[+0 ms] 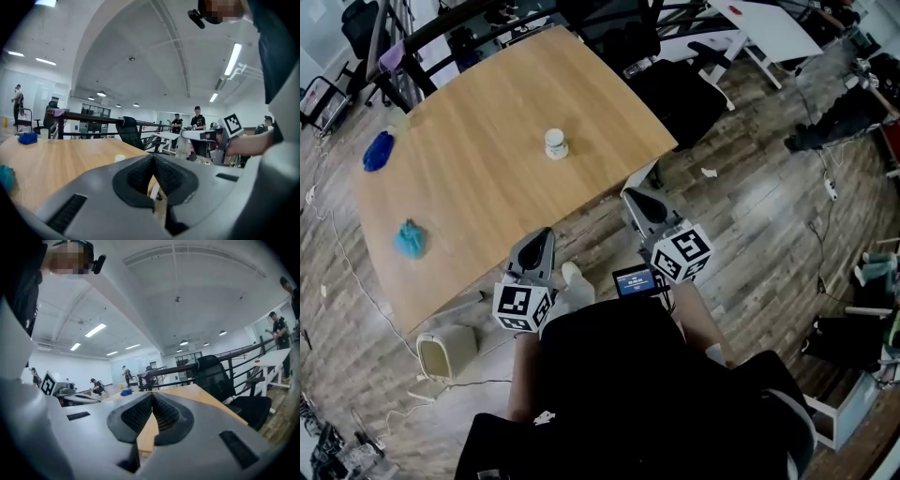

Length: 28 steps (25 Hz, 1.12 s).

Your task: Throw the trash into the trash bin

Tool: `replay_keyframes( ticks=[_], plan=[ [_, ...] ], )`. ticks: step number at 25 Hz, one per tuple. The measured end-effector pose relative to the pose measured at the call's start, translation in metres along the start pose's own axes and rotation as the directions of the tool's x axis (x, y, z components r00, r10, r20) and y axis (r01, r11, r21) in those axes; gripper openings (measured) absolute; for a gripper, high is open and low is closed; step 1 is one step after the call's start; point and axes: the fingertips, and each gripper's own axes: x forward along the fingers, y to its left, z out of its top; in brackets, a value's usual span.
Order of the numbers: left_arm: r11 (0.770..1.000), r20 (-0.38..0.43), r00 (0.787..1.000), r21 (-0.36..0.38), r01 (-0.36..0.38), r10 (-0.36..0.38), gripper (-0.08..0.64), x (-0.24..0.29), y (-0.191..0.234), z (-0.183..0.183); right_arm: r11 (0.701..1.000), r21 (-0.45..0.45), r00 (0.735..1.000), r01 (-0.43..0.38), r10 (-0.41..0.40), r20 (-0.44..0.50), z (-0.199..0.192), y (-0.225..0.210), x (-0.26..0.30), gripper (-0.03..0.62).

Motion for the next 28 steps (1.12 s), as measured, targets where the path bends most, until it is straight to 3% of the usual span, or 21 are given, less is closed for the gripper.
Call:
replay_keyframes(
  ticks=[5, 9, 18, 19, 22, 24, 28],
  plan=[
    [0.999, -0.030, 0.999, -0.041, 0.022, -0.023, -0.002, 0.046, 0.044, -0.003, 0.994, -0.050, 0.995, 0.095, -0.095, 0.010, 0.027, -0.051, 0.047, -0.002],
    [0.999, -0.046, 0.999, -0.033, 0.021, -0.023, -0.002, 0.098, 0.063, 0.006, 0.996, -0.081, 0.999, 0.032, -0.033, -0.011, 0.032, -0.076, 0.083, -0.002],
    [0.999, -0.136, 0.990, -0.017, -0.040, 0.037, -0.001, 0.179, 0.097, 0.013, 0.999, 0.003, 0.997, -0.046, 0.046, -0.056, 0.032, -0.139, 0.138, -0.002],
    [0.999, -0.155, 0.987, -0.027, -0.044, 0.039, 0.017, 0.187, 0.101, 0.008, 0.999, 0.014, 0.997, -0.044, 0.044, -0.067, 0.028, -0.145, 0.142, -0.002],
    [0.997, -0.241, 0.970, -0.058, -0.046, 0.031, 0.227, 0.213, 0.118, -0.014, 0.997, 0.052, 0.995, -0.048, 0.052, -0.090, 0.020, -0.154, 0.154, -0.002],
    [0.997, -0.304, 0.952, -0.041, -0.059, 0.043, 0.260, 0.227, 0.129, -0.034, 0.995, 0.075, 0.992, -0.058, 0.066, -0.105, 0.010, -0.158, 0.156, -0.002],
    [0.993, -0.430, 0.896, -0.005, -0.122, 0.108, 0.322, 0.261, 0.157, -0.088, 0.993, 0.116, 0.987, 0.001, 0.018, -0.158, -0.018, -0.182, 0.154, -0.003]
  ],
)
